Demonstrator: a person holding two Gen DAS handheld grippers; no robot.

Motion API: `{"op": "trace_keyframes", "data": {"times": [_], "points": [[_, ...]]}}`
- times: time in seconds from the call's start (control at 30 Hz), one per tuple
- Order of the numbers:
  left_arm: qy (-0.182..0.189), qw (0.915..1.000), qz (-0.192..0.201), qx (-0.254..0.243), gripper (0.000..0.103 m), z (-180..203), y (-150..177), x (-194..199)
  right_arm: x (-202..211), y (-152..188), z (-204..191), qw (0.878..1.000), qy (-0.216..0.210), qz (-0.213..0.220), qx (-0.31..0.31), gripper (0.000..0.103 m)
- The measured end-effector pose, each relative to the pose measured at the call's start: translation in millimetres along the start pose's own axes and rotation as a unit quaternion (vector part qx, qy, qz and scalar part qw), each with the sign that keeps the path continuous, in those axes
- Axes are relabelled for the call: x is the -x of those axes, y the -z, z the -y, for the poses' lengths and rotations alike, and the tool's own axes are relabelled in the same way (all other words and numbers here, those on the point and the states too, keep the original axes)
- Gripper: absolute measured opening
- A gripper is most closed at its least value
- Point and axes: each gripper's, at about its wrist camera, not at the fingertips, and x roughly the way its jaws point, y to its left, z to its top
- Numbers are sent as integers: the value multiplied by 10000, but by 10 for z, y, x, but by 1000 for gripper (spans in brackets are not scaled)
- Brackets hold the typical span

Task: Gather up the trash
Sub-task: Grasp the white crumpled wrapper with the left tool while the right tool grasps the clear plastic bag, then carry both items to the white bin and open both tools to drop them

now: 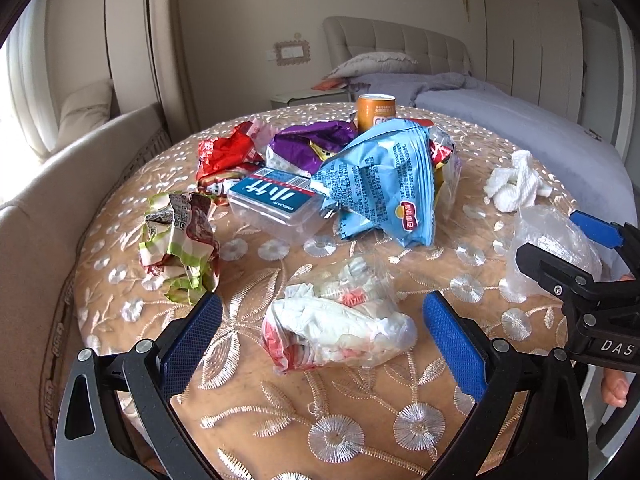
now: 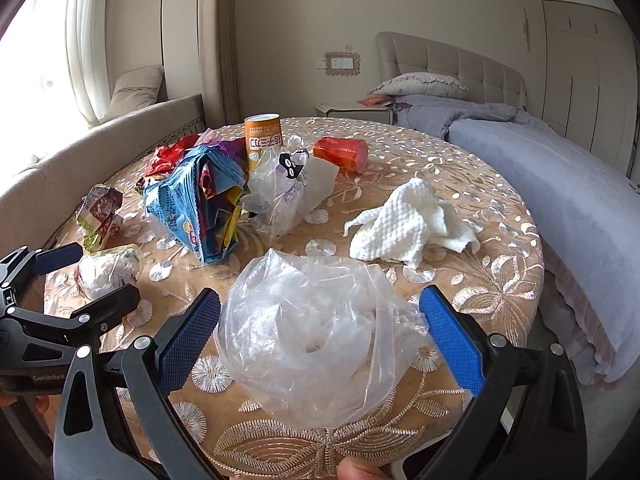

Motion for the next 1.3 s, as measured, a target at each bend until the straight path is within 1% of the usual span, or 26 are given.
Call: {"op": "trace_keyframes", "data": {"times": [0.03, 0.07, 0.1, 0.13, 0.17, 0.2, 0.23, 0.27, 0.3, 0.4, 0.47, 0.57, 0.67, 0.77, 0.87, 0.93, 1.03, 1.13, 1.23, 1.3], "points": [[39, 10000, -62, 22, 96, -11, 12, -33, -25, 12, -10, 10000, -22, -37, -4, 99], [121, 9999, -98, 45, 91, -21, 28, -54, -41, 21, -17, 10000, -46, -55, -6, 99], [232, 9996, -154, 71, 74, -31, 41, -83, -44, 30, -20, 10000, -71, -36, -19, 99], [325, 9992, -199, 121, 64, -41, 54, -108, -42, 38, -27, 10000, -93, 14, -12, 97], [428, 9988, -146, 202, 60, -57, 63, -104, -36, 50, -45, 9999, -93, 59, 39, 82], [443, 9987, -133, 201, 60, -59, 65, -100, -42, 59, -74, 9999, -92, 62, 129, 69], [439, 9988, -123, 189, 59, -53, 65, -97, -51, 61, -102, 9997, -133, 49, 211, 66], [434, 9988, -113, 185, 58, -45, 66, -98, -49, 69, -122, 9995, -169, 48, 260, 57], [427, 9988, -102, 195, 58, -43, 66, -89, -42, 75, -142, 9993, -196, 52, 301, 54], [467, 9987, -72, 193, 57, -19, 62, -24, 47, 48, -154, 9990, -188, 194, 361, 50], [476, 9987, 46, 155, 57, 7, 51, 62, 145, 16, -111, 9986, -213, 332, 340, 50], [582, 9980, 245, 44, 57, 95, -2, 207, 292, -42, -1, 9979, -280, 488, 311, 49], [820, 9954, 449, -185, 57, 270, -56, 344, 472, -55, 165, 9965, -393, 635, 372, 50], [1182, 9898, 564, -565, 57, 547, -97, 437, 661, -25, 420, 9959, -345, 673, 498, 50], [1552, 9795, 703, -1073, 57, 895, -111, 541, 823, 56, 787, 9979, -139, 500, 392, 50], [1856, 9699, 762, -1378, 57, 1136, -110, 604, 941, 151, 1060, 9990, 76, 359, 274, 50], [2343, 9530, 762, -1762, 57, 1520, -86, 622, 1111, 374, 1399, 9991, 398, 90, 118, 50], [2791, 9344, 652, -2116, 57, 1931, 8, 546, 1187, 668, 1572, 9972, 702, -213, 105, 50], [3201, 9140, 403, -2462, 57, 2319, 187, 410, 1151, 987, 1614, 9946, 855, -551, 229, 50], [3344, 9017, 189, -2734, 57, 2562, 329, 298, 1097, 1186, 1629, 9917, 957, -762, 394, 50]]}}
